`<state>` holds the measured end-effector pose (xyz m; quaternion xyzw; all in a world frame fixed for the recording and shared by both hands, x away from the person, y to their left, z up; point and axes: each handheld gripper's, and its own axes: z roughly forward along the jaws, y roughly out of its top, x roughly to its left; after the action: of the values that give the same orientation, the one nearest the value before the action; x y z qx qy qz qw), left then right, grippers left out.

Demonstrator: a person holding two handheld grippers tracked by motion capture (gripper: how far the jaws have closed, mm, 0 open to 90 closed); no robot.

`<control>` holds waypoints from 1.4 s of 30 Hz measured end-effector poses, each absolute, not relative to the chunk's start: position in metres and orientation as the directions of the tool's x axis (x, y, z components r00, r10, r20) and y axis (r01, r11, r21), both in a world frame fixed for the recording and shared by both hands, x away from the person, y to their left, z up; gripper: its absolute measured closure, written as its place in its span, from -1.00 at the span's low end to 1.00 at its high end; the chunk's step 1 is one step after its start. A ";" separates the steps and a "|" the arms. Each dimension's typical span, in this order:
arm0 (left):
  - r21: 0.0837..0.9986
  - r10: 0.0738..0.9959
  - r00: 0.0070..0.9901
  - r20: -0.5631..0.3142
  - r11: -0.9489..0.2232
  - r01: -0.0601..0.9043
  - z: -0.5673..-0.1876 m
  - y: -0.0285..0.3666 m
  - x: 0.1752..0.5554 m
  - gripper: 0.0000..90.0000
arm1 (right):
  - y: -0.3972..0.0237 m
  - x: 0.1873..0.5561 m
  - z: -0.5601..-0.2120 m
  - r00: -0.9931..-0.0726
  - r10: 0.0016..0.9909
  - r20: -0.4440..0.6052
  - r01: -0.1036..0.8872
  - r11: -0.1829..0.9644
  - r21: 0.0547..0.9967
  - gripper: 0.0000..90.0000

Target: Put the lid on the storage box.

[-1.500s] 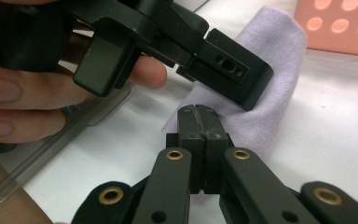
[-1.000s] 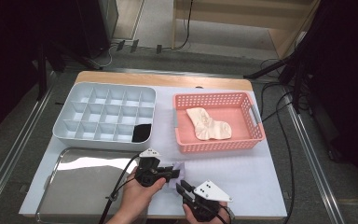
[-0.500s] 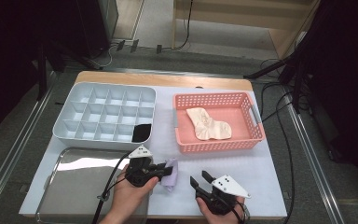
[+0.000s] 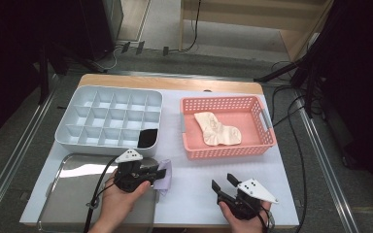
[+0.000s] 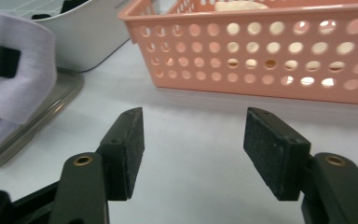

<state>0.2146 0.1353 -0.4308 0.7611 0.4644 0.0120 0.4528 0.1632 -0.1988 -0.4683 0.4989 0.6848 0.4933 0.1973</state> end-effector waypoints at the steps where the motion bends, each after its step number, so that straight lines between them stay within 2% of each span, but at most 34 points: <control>1: 0.702 0.718 0.568 -0.402 -0.157 0.695 -0.430 0.138 0.215 0.62 | -0.201 0.163 -0.468 -0.420 0.880 0.222 0.491 0.014 0.871 -0.13; 16: 0.710 0.746 0.530 -0.403 -0.111 0.696 -0.422 0.174 0.216 0.62 | -0.232 0.165 -0.473 -0.373 0.897 0.237 0.508 -0.016 0.861 -0.22; 29: 0.715 0.765 0.510 -0.393 -0.095 0.693 -0.422 0.200 0.213 0.62 | -0.236 0.164 -0.476 -0.347 0.905 0.244 0.525 -0.028 0.851 -0.23; 42: 0.740 0.781 0.491 -0.387 -0.054 0.670 -0.405 0.225 0.217 0.62 | -0.236 0.164 -0.478 -0.340 0.908 0.247 0.536 -0.029 0.844 -0.23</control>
<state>0.2172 0.2248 -0.4048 0.7236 0.5012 0.0586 0.4709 0.1637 -0.2358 -0.4779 0.5399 0.6685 0.4721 0.1967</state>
